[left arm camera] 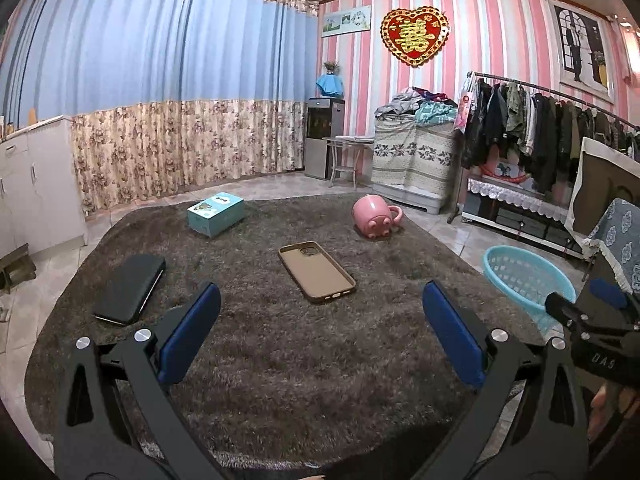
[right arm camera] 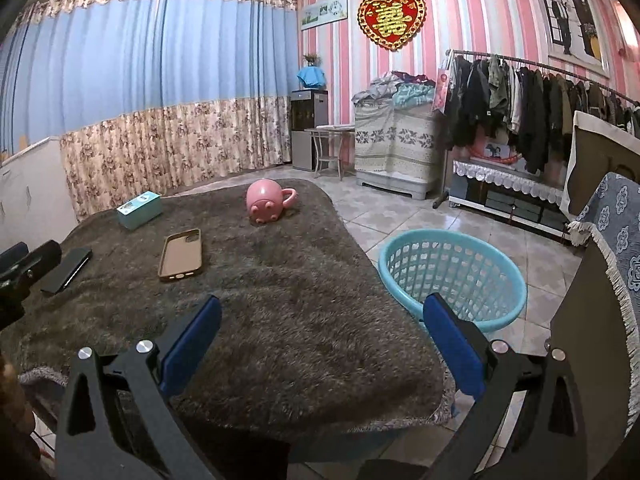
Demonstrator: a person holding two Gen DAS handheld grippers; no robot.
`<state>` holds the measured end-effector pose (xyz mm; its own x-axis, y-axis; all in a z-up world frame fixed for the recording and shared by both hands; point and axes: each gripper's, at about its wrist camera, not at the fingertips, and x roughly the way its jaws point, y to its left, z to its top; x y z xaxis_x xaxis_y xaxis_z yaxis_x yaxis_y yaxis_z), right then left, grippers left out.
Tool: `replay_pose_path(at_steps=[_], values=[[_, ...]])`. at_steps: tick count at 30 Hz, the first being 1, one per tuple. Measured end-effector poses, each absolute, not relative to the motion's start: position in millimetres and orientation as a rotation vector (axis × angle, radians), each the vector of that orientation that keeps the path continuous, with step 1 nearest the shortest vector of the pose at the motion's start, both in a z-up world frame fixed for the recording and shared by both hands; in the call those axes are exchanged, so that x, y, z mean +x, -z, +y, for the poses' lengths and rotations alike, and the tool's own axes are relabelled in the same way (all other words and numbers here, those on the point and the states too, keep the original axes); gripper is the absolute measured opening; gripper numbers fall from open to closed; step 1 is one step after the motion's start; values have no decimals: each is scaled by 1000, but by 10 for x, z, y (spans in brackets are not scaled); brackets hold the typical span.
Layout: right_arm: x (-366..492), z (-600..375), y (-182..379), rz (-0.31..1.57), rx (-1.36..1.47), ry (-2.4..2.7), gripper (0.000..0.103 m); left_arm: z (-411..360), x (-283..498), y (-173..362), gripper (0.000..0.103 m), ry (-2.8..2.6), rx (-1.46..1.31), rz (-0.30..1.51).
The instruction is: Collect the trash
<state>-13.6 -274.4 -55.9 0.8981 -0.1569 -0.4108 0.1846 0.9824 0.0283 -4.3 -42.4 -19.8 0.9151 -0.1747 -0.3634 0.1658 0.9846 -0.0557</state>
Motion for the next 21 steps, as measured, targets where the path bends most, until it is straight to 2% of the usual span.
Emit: replay_pose_path(at_steps=[21], values=[[-247, -2538, 377, 356, 49, 188, 99, -458, -117, 154, 98, 208, -8, 368]])
